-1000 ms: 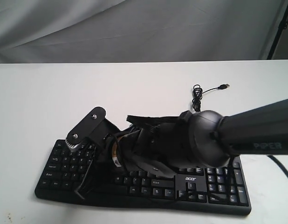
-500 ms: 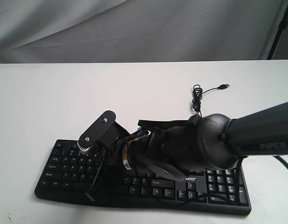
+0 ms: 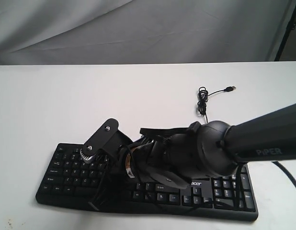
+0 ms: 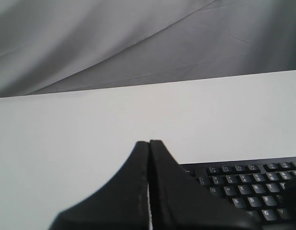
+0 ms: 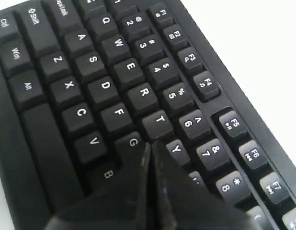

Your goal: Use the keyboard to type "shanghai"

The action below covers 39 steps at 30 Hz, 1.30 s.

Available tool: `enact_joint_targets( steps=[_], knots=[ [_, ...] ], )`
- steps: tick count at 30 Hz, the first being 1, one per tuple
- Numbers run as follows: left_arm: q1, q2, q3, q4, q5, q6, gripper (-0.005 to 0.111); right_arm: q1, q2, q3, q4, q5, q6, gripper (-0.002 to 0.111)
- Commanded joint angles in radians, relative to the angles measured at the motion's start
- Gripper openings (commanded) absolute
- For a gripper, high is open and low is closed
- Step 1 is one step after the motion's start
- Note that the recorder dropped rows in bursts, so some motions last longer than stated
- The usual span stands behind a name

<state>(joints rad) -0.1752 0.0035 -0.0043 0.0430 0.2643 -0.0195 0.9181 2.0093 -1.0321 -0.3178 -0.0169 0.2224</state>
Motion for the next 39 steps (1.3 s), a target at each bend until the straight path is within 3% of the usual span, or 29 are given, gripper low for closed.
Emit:
enact_joint_targets(
  steps=[1,16,39],
  knots=[
    [-0.004,-0.003,0.004,0.001,-0.005,-0.003,0.000,0.005,-0.026,-0.030,0.002,0.017,-0.011,0.000],
    [-0.004,-0.003,0.004,0.001,-0.005,-0.003,0.000,0.099,0.151,-0.394,-0.005,0.194,-0.073,0.000],
    [-0.004,-0.003,0.004,0.001,-0.005,-0.003,0.000,0.109,0.197,-0.413,0.014,0.183,-0.073,0.000]
  ],
)
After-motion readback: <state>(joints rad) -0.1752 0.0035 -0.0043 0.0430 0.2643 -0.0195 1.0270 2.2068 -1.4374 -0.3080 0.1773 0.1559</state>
